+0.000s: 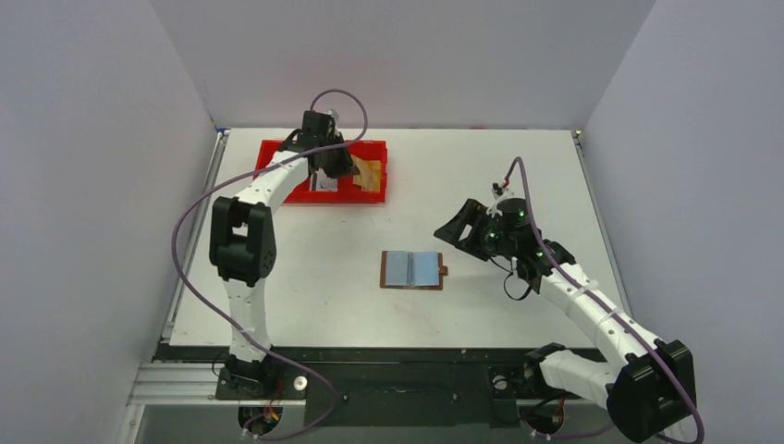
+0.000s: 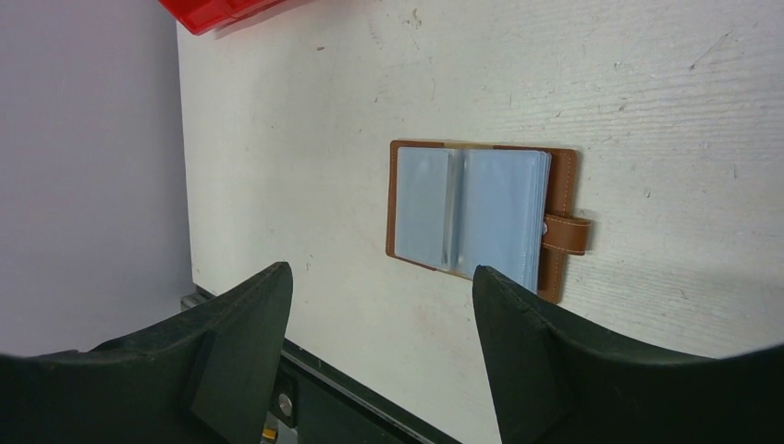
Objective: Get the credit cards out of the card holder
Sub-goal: Place the credit card in the storage box.
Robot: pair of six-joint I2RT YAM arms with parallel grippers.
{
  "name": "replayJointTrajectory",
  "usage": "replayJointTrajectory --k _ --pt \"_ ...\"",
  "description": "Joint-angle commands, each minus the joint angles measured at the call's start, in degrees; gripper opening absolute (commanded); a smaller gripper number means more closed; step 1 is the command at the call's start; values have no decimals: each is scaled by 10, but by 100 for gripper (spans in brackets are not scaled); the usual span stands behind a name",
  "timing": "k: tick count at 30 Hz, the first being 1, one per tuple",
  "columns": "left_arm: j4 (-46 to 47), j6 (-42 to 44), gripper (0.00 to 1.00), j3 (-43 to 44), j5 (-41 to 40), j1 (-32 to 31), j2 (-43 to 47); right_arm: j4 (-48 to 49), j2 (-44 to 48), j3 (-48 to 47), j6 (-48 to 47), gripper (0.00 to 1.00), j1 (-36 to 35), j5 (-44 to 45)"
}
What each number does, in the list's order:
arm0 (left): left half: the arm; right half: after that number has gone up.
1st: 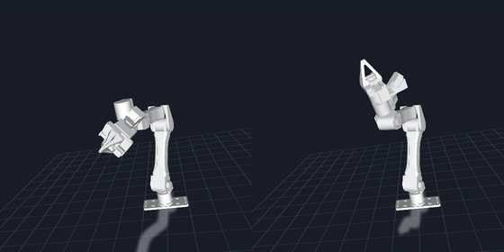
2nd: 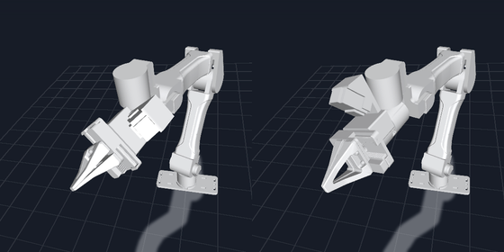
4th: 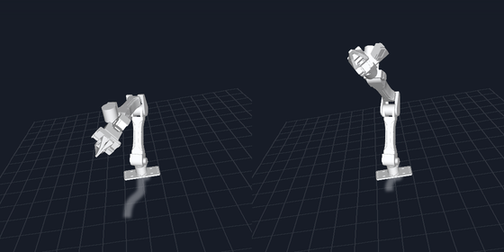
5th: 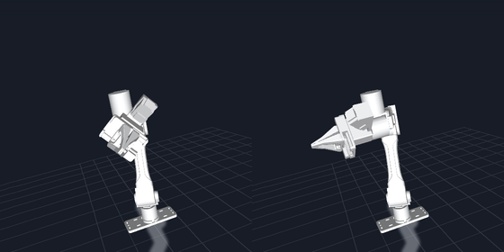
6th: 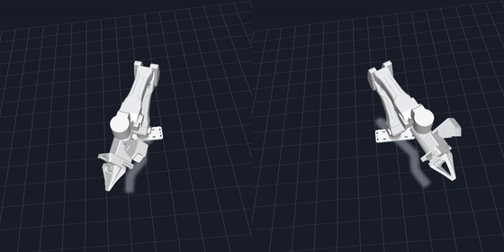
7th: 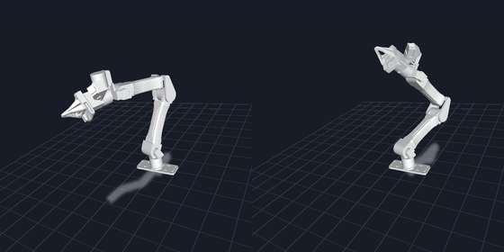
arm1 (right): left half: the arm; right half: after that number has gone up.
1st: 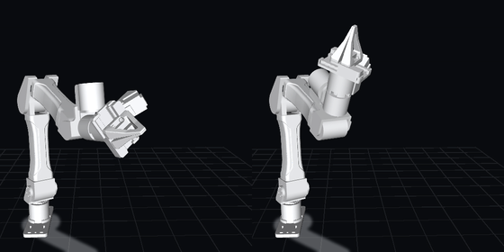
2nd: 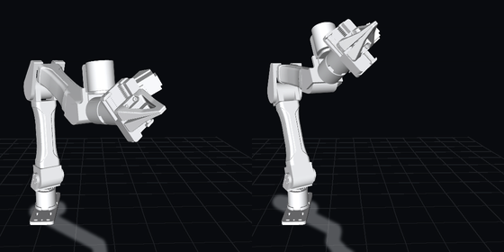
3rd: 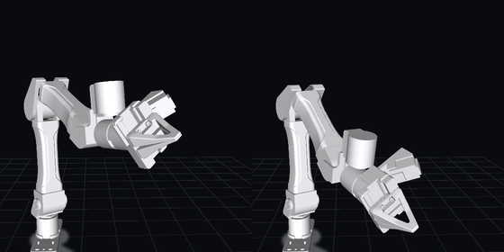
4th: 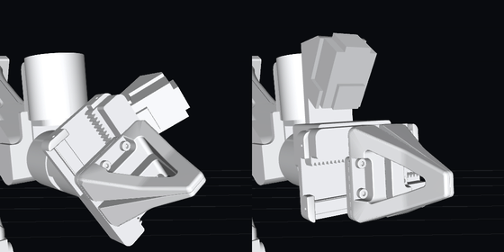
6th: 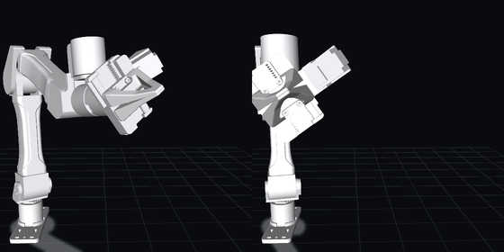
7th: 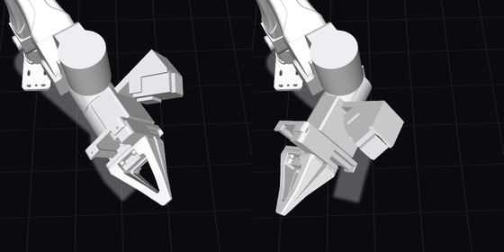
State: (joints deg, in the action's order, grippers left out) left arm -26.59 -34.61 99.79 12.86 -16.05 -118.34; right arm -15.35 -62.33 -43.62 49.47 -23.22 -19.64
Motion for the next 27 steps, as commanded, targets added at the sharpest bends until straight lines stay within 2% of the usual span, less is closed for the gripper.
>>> replayJointTrajectory --k 1,11,13,20,27 --pt "4 24 0 75 22 6 -43 -8 22 -3 -12 67 5 21" --pt "-44 31 0 198 31 6 -150 -17 28 3 -13 67 6 35" --pt "-56 34 4 219 32 7 -164 -17 25 2 -13 67 6 35" --pt "-74 44 32 245 36 6 -176 -22 28 -1 -12 67 6 40" --pt "-95 61 43 261 25 7 -161 -22 26 1 -13 67 5 41"
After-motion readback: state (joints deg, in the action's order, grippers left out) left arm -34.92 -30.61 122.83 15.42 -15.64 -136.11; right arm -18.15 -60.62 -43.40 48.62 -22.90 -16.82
